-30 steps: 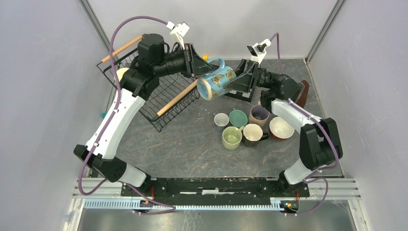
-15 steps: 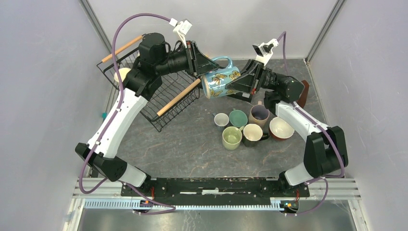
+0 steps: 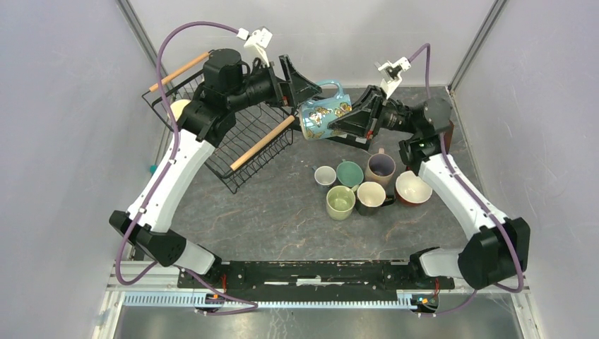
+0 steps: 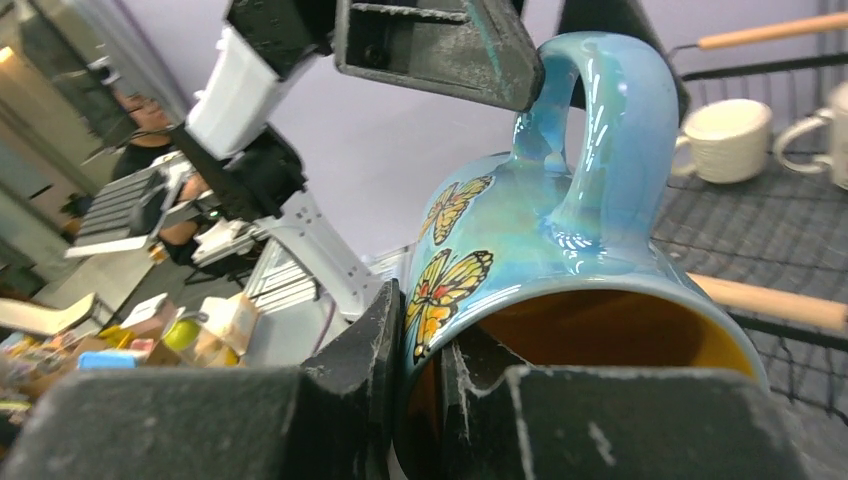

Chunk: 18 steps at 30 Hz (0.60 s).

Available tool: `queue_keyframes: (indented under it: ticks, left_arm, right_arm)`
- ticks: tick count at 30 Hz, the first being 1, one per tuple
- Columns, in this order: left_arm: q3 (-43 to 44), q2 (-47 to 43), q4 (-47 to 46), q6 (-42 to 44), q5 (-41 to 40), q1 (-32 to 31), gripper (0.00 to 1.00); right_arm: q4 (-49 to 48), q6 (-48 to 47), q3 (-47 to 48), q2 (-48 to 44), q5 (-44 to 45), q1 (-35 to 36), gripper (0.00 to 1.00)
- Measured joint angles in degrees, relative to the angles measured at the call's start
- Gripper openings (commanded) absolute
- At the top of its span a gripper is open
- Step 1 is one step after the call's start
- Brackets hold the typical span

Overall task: Unload the cups from the dish rack
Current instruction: Place the cup at the center of the board.

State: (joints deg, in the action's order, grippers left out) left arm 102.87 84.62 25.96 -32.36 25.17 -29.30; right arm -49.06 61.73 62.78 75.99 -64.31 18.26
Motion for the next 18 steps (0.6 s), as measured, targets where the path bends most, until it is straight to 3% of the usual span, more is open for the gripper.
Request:
queue_keyframes:
  ticks: [7,18]
  left_arm:
    - [0.00,-1.01,0.76,0.02,-2.03,0.35,1.00]
    - [-1.79,-5.38,0.50,-0.90,-2.03,0.33,1.00]
  right_arm:
    - [33.53,-21.81,6.19,-4.13,8.26,0.07,0.00]
    - [67.58,-37.24,15.45,-4.70,25.59,2.34,0.00]
